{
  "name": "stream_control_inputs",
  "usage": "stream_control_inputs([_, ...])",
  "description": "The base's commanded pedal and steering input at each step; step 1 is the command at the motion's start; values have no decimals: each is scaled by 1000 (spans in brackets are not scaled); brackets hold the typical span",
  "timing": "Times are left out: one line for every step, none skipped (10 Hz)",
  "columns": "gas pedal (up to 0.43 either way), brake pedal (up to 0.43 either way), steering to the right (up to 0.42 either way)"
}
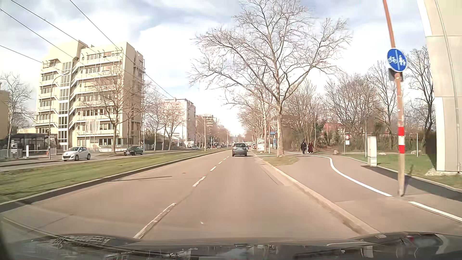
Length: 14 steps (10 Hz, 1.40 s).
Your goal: Follow the waypoints while adhering to traffic rules and regulations
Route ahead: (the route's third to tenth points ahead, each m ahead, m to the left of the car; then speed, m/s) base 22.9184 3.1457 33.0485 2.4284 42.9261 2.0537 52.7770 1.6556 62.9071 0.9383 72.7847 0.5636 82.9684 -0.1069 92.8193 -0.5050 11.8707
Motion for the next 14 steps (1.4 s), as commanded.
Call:
stream_control_inputs([79, 0, 4])
stream_control_inputs([79, 0, 5])
stream_control_inputs([79, 0, 4])
stream_control_inputs([79, 0, 5])
stream_control_inputs([79, 0, 5])
stream_control_inputs([79, 0, 5])
stream_control_inputs([79, 0, 6])
stream_control_inputs([79, 0, 6])
stream_control_inputs([67, 0, 7])
stream_control_inputs([67, 0, 8])
stream_control_inputs([67, 0, 8])
stream_control_inputs([67, 0, 6])
stream_control_inputs([67, 0, 5])
stream_control_inputs([67, 0, 5])
